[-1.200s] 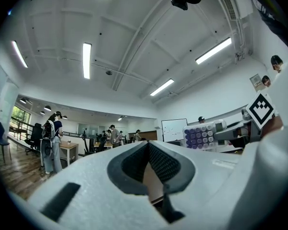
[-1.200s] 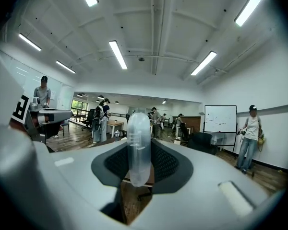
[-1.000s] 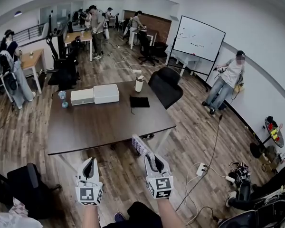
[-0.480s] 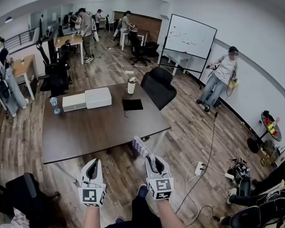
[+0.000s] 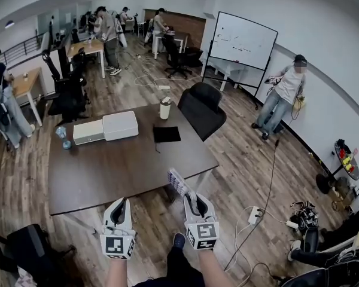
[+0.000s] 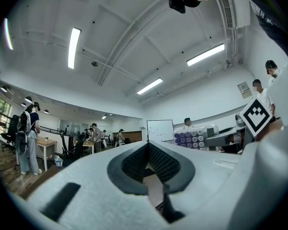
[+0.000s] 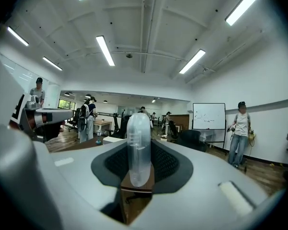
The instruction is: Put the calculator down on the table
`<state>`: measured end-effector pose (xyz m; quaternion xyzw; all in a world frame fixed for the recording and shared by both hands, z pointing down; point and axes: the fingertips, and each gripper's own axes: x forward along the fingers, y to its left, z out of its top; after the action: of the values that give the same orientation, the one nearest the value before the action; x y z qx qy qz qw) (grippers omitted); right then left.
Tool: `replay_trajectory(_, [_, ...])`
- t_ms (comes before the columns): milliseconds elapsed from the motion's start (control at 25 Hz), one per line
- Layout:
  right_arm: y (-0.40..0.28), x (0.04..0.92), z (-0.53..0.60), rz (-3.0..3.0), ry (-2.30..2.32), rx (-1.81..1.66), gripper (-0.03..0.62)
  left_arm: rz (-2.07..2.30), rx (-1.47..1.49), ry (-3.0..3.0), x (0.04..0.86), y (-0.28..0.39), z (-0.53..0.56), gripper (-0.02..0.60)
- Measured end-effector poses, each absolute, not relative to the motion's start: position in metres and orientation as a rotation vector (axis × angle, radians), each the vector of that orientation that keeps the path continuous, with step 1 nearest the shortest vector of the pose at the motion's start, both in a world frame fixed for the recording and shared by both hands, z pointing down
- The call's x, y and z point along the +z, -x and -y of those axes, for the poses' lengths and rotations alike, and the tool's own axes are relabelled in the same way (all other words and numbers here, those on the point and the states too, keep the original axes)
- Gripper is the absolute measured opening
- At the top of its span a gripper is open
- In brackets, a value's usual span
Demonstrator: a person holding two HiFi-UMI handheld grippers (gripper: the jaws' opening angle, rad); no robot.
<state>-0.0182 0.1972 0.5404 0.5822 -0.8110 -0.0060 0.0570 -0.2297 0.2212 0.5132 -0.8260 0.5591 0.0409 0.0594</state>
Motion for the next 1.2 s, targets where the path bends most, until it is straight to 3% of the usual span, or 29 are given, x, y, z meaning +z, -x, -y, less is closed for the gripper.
replay_trajectory(1200, [-0.104, 0.522, 0.097, 2.567, -1.67, 0.024, 0.115, -1.765, 0.041, 2.423, 0.482, 0.094, 0.061, -0.002])
